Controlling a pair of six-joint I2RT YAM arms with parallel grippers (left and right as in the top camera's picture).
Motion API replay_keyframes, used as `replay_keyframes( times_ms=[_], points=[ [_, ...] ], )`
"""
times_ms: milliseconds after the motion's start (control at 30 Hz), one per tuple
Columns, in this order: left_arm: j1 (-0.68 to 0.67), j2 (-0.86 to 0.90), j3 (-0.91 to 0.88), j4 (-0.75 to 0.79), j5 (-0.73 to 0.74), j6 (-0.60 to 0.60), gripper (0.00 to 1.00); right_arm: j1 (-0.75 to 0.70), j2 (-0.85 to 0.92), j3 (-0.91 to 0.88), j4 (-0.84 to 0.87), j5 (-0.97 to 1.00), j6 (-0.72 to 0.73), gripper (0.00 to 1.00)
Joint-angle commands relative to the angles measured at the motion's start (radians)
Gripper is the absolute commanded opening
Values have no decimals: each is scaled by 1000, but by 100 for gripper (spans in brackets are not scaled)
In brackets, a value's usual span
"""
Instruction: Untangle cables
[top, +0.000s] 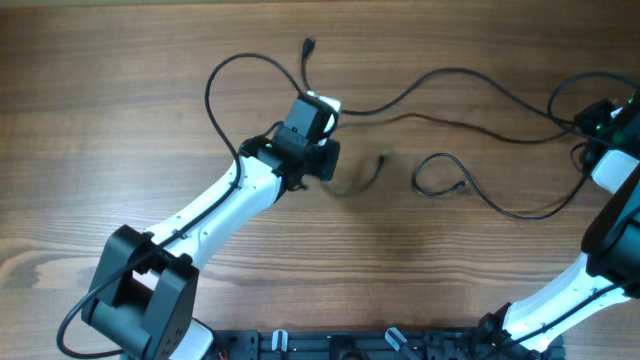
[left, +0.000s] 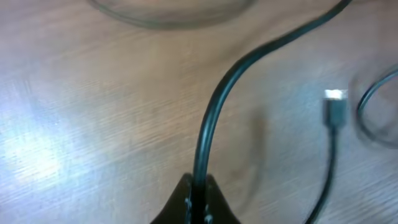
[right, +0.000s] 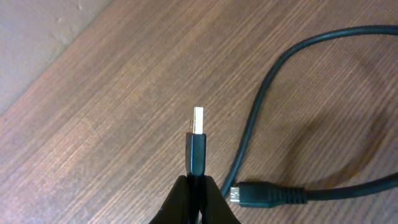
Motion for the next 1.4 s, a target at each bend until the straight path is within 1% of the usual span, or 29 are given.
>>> replay_keyframes(
  times_ms=[0, 133, 200, 233, 300, 467, 567, 633, 667, 700, 733, 767, 800, 833, 867, 900, 933, 1000, 1133, 1200, 1367],
  points=[
    [5, -4, -7, -45, 8, 19, 4, -8, -21, 18, -20, 21, -35, 5],
    [5, -2, -7, -32, 8, 19, 4, -8, -21, 18, -74, 21, -35, 5],
    [5, 4, -7, -30, 8, 32, 7, -8, -21, 18, -99, 21, -36, 5],
    [5, 8, -10, -36, 8, 79, 5, -8, -21, 18, -108, 21, -36, 4],
    [6, 11, -15, -52, -3, 149, 4, -8, -21, 18, -135, 21, -35, 4],
    [20, 11, -15, -50, -122, 154, 4, -8, -21, 18, -238, 20, -34, 4],
    [73, 11, -15, -49, -134, 149, 4, -8, -21, 18, -291, 19, -35, 4],
    [100, 11, -15, -54, -118, 150, 15, -8, -21, 18, -297, 1, -35, 4],
    [107, 11, -15, -56, -101, 150, 16, -8, -21, 18, -297, -17, -35, 4],
    [111, 11, -15, -61, -83, 150, 20, -8, -21, 18, -296, -33, -35, 4],
    [114, 11, -15, -69, -64, 150, 25, -8, -21, 18, -296, -48, -35, 4],
    [114, 11, -15, -75, -62, 150, 43, -8, -21, 18, -296, -61, -35, 4],
    [114, 11, -15, -79, -62, 150, 68, -8, -21, 18, -296, -71, -35, 4],
    [114, 11, -15, -82, -62, 150, 77, -8, -21, 18, -296, -82, -35, 6],
    [114, 11, -15, -82, -62, 150, 83, -8, -22, 18, -296, -93, -35, 12],
    [114, 11, -15, -81, -62, 150, 93, -8, -25, 18, -297, -109, -36, 17],
    [114, 11, -15, -81, -62, 150, 98, -8, -31, 18, -298, -127, -36, 23],
    [114, 11, -15, -81, -62, 150, 100, -8, -53, 18, -301, -162, -61, 31],
    [114, 11, -15, -81, -62, 150, 100, -8, -130, 18, -347, -160, -64, 39],
    [114, 10, -15, -81, -62, 150, 100, -8, -187, 18, -387, -159, -88, 43],
    [114, 6, -14, -73, -61, 139, 100, -8, -345, 18, -518, -156, -92, 46]
  ],
)
